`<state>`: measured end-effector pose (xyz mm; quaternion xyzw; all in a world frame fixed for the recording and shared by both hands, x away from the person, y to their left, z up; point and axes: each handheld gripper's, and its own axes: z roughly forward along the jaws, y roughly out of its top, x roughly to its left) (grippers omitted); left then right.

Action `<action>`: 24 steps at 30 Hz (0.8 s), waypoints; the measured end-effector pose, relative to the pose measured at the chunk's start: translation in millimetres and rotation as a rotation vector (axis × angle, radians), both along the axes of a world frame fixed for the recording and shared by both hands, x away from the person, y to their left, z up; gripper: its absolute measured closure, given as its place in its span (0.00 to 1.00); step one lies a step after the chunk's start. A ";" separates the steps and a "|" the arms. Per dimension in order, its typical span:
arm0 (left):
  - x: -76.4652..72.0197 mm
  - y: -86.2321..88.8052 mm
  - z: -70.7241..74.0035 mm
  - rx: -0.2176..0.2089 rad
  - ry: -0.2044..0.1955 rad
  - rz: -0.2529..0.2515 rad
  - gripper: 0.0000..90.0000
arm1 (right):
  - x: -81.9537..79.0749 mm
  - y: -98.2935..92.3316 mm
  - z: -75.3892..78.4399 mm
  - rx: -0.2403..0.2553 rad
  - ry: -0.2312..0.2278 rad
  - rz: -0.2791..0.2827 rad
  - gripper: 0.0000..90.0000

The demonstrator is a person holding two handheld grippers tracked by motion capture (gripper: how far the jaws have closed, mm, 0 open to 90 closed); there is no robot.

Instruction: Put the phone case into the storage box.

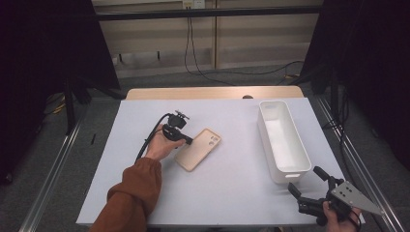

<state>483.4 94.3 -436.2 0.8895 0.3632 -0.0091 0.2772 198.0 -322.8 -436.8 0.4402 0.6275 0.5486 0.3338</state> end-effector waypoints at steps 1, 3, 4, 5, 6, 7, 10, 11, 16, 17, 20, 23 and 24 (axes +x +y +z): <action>-0.5 0.6 0.2 -0.008 -0.003 0.015 0.98 | 0.0 0.0 0.0 -0.001 0.000 0.001 0.00; -0.4 2.5 0.5 -0.011 -0.007 0.016 0.98 | -0.1 0.1 0.0 -0.001 0.000 0.001 0.00; -0.6 3.2 0.8 -0.012 -0.005 0.019 0.98 | 0.0 0.0 0.0 -0.001 0.000 0.001 0.00; -0.4 4.3 1.4 -0.011 -0.013 0.021 0.98 | 0.0 0.0 0.0 -0.001 0.000 0.001 0.00; -1.0 4.6 1.6 -0.022 -0.015 0.038 0.98 | 0.0 0.0 0.0 -0.001 0.000 0.001 0.00; -0.6 5.9 2.6 -0.021 -0.014 0.037 0.98 | -0.1 0.0 0.0 -0.002 0.000 0.001 0.00; -2.3 7.6 5.4 -0.037 -0.028 0.044 0.98 | 0.0 0.1 0.0 -0.001 0.000 0.000 0.00; -3.1 8.0 6.6 -0.043 -0.037 0.042 0.98 | 0.0 0.2 0.0 -0.001 0.001 0.001 0.00; -7.5 10.2 13.8 -0.076 -0.075 0.053 0.98 | 0.1 0.6 0.0 0.001 0.001 0.000 0.00; -8.4 10.5 14.9 -0.088 -0.079 0.057 0.98 | 0.1 0.6 0.0 0.000 0.001 0.001 0.00; -10.9 12.6 18.5 -0.112 -0.101 0.059 0.98 | 0.2 0.7 0.0 0.003 0.002 -0.001 0.00; -13.8 14.2 20.5 -0.126 -0.125 0.063 0.98 | 0.3 0.8 -0.1 0.001 0.002 0.001 0.00; -14.9 14.7 21.0 -0.132 -0.132 0.070 0.98 | 0.3 0.9 -0.1 0.001 0.002 0.001 0.00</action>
